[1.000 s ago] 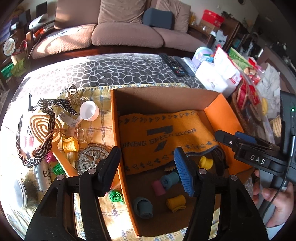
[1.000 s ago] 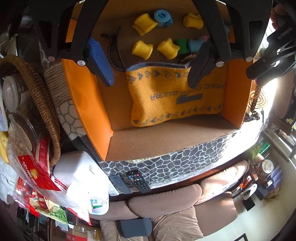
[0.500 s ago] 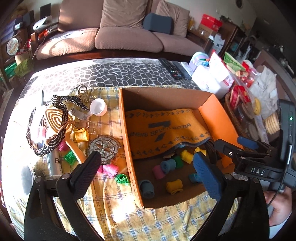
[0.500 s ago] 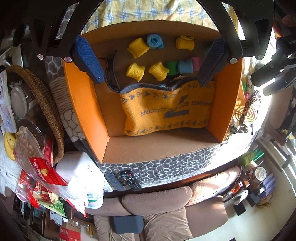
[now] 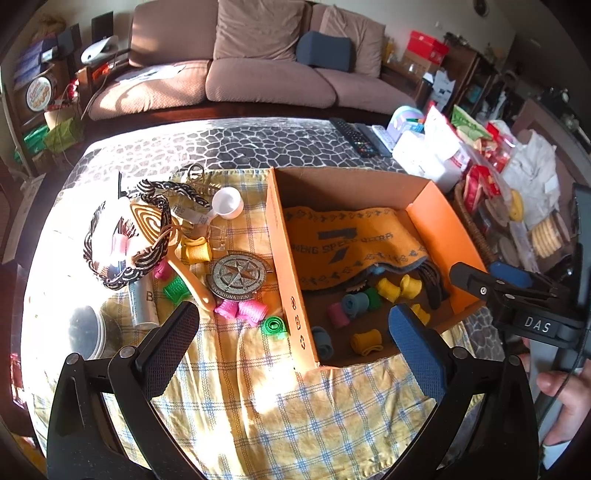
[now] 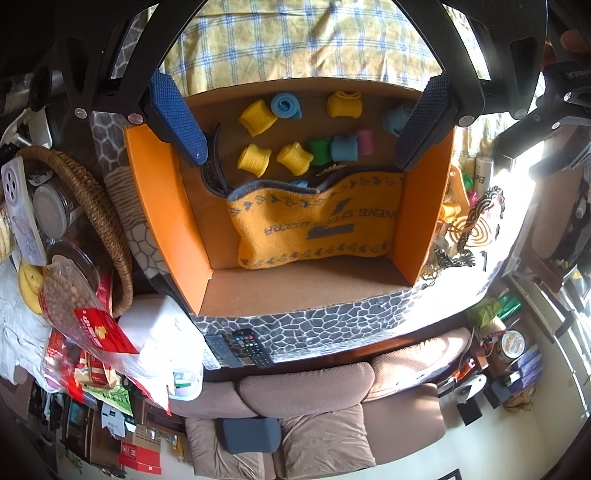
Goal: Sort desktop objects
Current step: 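Lift both open tools out of the box back over the table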
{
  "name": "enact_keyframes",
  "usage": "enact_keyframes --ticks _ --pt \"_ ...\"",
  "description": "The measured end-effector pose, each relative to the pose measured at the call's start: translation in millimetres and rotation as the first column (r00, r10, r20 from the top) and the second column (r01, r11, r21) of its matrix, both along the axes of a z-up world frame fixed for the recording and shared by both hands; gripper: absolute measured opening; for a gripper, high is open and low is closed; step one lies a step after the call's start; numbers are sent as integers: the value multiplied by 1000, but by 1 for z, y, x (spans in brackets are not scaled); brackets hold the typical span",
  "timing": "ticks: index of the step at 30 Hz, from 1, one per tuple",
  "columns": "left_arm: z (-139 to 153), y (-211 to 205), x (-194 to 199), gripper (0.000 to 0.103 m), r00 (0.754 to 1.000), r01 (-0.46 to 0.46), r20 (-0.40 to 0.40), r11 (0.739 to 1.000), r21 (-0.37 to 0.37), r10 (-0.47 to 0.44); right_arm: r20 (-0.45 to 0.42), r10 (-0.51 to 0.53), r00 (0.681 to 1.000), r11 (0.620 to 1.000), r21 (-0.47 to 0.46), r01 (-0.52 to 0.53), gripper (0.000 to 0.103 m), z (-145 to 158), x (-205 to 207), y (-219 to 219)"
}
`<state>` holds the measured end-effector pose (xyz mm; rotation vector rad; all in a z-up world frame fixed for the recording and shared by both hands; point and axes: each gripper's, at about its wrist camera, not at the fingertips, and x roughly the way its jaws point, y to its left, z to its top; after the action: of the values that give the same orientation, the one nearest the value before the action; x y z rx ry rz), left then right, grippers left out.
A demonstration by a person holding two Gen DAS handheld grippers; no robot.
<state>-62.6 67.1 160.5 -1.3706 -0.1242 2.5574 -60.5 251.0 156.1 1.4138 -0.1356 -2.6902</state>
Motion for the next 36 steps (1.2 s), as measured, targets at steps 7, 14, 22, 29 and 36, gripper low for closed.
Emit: enact_keyframes --ticks 7,14,22,29,36 --pt "9 -23 18 103 1000 -9 -20 1000 -10 9 -10 16 1000 1000 5 -16 103 9 13 -18" --pt "14 -52 31 103 999 -42 -23 999 1 42 -41 44 998 999 27 -43 103 24 24 -45" --pt "17 -93 43 103 995 -96 -26 995 -2 96 -51 76 996 997 33 -74 103 30 30 -79" --pt "20 -126 48 103 989 -144 -33 990 -8 143 -46 114 992 993 33 -112 103 28 29 -113" --pt "18 -157 48 103 983 -183 -32 983 -13 183 -46 151 987 988 32 -150 103 25 26 -145"
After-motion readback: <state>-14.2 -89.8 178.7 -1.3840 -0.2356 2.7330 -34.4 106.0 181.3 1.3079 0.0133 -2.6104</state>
